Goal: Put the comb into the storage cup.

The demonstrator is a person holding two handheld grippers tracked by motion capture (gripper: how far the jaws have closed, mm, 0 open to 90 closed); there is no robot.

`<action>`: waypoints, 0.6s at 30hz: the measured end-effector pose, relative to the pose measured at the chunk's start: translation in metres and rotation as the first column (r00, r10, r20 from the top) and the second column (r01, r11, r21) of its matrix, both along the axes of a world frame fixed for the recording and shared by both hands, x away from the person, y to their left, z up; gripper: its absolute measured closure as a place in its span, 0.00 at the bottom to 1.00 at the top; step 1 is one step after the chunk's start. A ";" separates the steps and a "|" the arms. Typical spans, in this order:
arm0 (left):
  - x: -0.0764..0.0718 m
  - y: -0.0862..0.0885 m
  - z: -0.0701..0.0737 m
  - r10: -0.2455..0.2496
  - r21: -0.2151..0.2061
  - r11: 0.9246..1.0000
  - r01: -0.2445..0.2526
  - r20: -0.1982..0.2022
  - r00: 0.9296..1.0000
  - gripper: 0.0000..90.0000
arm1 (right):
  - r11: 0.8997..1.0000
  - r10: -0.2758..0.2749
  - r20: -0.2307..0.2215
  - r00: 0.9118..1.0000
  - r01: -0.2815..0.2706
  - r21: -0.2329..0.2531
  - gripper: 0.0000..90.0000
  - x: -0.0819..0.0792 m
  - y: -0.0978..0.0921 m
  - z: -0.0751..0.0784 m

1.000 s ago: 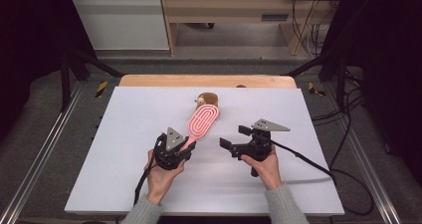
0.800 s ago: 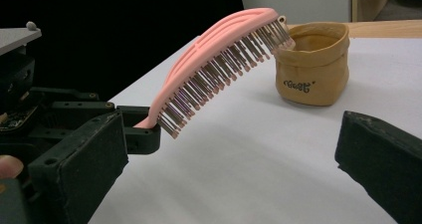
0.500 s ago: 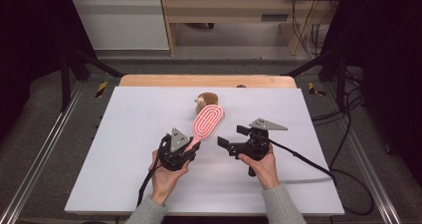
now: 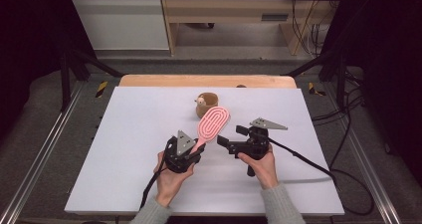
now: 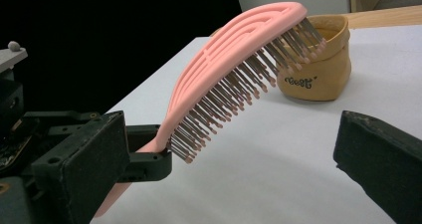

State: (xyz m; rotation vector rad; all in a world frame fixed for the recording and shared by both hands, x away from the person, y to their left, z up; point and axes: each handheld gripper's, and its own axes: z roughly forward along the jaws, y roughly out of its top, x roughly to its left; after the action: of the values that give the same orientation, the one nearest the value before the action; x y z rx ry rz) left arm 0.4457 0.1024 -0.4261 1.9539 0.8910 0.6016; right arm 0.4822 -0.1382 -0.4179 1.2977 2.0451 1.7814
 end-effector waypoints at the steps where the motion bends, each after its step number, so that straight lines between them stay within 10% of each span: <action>1: 0.000 -0.001 0.000 -0.003 0.003 1.000 0.003 0.001 1.000 0.77 | 1.000 -0.003 0.002 1.000 0.003 0.001 0.02 0.000 0.000 0.000; 18: -0.007 -0.013 -0.003 -0.016 0.014 1.000 0.016 0.020 1.000 0.77 | 0.999 -0.025 -0.042 0.999 0.026 0.020 0.08 0.006 0.001 -0.001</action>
State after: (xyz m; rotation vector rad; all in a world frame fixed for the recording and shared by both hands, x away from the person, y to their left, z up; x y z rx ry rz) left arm 0.4389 0.0891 -0.4294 1.9624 0.8600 0.6186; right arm 0.4886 -0.1373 -0.4188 1.3722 2.0270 1.7838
